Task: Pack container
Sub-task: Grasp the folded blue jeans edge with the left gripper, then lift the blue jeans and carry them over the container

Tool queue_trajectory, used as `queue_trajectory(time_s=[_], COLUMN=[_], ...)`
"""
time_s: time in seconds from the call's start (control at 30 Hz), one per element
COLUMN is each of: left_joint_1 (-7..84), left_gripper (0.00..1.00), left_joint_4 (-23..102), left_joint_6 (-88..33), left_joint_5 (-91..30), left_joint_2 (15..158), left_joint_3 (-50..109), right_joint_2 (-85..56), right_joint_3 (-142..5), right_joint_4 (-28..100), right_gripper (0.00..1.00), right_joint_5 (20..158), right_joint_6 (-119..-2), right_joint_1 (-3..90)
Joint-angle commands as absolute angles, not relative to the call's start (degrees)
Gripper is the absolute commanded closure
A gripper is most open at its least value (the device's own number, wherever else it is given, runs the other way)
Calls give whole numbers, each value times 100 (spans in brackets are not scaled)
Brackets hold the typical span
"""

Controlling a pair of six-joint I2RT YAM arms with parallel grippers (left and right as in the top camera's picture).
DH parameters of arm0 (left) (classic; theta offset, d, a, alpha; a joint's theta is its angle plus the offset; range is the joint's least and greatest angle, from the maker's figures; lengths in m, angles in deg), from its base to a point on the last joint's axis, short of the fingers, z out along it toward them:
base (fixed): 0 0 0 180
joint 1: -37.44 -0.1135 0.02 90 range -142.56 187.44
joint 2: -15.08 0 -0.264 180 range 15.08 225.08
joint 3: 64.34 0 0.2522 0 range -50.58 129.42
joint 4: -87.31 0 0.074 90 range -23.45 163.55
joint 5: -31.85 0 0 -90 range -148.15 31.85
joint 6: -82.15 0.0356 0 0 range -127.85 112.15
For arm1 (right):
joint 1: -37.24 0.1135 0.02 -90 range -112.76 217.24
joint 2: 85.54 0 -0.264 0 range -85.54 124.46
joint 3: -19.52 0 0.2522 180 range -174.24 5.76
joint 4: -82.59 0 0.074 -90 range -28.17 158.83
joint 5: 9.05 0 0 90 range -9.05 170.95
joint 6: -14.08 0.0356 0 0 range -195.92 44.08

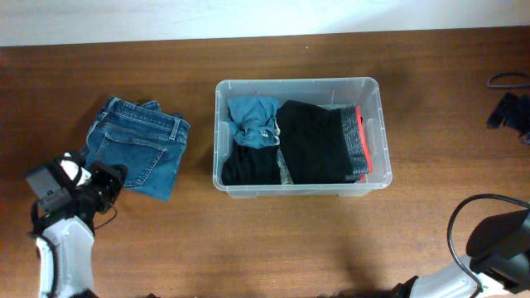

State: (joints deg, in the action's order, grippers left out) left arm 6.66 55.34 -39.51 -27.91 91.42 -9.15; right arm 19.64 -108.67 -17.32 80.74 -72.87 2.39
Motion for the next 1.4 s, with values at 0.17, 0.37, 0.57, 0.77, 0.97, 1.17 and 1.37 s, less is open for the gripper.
queue_trajectory(time_s=[0.17,0.37,0.57,0.77,0.97,1.17,1.37], left_joint_1=[664,668,670,707,1166,2093,2845], left_gripper=[100,99,100,99,99,99,99], left_joint_4=[5861,7313,8495,9525,10652,10607,10558], left_joint_6=[-3818,-3840,-4351,-5365,-6117,-6095,-6095], left_joint_5=[-2418,-1930,-1932,-1867,-1825,-1670,-516], left_joint_2=[8318,8219,8224,8224,8235,8650,9806], left_joint_3=[-649,-542,-542,-542,-378,689,2586], right_joint_2=[1899,1899,1899,1899,1899,1899,1899], right_joint_3=[-10963,-10963,-10963,-10963,-10963,-10963,-10963], right_joint_4=[-1735,-1735,-1735,-1735,-1735,-1735,-1735], right_gripper=[2,2,2,2,2,2,1], right_joint_5=[8024,8026,8024,8024,8026,8024,8024], right_joint_6=[-7245,-7245,-7245,-7245,-7245,-7245,-7245], right_joint_1=[234,234,234,234,234,234,234])
